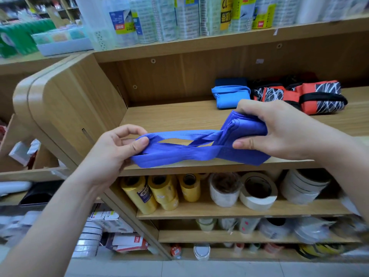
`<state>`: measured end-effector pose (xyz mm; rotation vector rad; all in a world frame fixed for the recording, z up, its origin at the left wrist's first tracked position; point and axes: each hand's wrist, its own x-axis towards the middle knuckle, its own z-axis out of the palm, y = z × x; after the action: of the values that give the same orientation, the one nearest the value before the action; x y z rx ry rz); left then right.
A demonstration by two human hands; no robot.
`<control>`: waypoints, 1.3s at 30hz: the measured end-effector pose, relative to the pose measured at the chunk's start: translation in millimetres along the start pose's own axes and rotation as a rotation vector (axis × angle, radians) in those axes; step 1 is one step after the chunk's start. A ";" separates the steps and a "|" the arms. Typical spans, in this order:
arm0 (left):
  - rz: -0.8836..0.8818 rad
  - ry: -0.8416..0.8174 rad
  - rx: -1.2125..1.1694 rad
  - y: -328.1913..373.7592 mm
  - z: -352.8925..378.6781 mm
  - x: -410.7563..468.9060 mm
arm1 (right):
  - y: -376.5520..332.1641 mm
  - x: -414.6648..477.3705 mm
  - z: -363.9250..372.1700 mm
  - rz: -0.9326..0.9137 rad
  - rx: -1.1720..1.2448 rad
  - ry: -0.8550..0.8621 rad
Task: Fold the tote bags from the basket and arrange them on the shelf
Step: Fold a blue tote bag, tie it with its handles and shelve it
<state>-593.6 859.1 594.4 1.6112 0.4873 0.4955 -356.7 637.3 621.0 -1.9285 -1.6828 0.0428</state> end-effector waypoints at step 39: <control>0.085 -0.707 -0.604 43.2 58.2 13.9 | -48.2 -3.7 2.7 -0.069 -0.600 -0.245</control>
<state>-547.4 816.1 632.7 1.1142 -0.2520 0.0878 -401.8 637.0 638.5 -2.3652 -2.0964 -0.2957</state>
